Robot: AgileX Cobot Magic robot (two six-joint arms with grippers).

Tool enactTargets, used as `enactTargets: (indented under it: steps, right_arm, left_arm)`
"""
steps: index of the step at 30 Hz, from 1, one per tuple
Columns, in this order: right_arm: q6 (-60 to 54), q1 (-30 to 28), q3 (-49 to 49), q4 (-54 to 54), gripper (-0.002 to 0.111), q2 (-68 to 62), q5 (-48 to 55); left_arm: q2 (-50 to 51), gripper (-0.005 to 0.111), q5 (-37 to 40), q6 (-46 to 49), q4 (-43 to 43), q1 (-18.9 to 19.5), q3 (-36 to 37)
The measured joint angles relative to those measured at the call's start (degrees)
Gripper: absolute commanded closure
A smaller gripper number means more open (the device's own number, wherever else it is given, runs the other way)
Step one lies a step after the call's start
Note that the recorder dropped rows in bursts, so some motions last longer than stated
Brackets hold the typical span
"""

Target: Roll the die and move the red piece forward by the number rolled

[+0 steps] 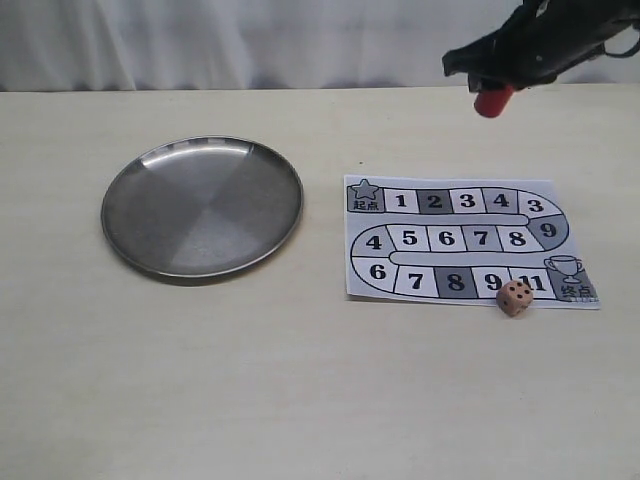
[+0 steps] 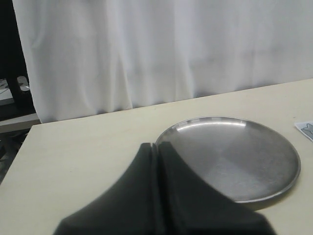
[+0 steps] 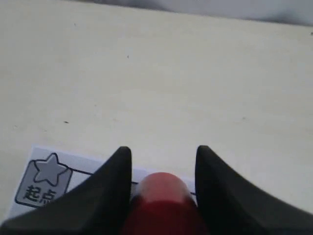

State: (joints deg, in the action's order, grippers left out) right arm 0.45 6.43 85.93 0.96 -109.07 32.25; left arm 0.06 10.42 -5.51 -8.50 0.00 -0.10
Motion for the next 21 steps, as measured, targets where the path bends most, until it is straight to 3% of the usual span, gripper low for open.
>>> enactTargets:
  steps: [12,21]
  right_arm:
    - [0.0,-0.61,-3.39,0.0,0.104,-16.12,-6.05]
    - [0.0,-0.61,-3.27,0.0,0.104,-16.6,-7.74]
  left_arm:
    - [0.0,0.107,0.0,0.0,0.0,0.0,0.0]
    - [0.0,0.107,0.0,0.0,0.0,0.0,0.0]
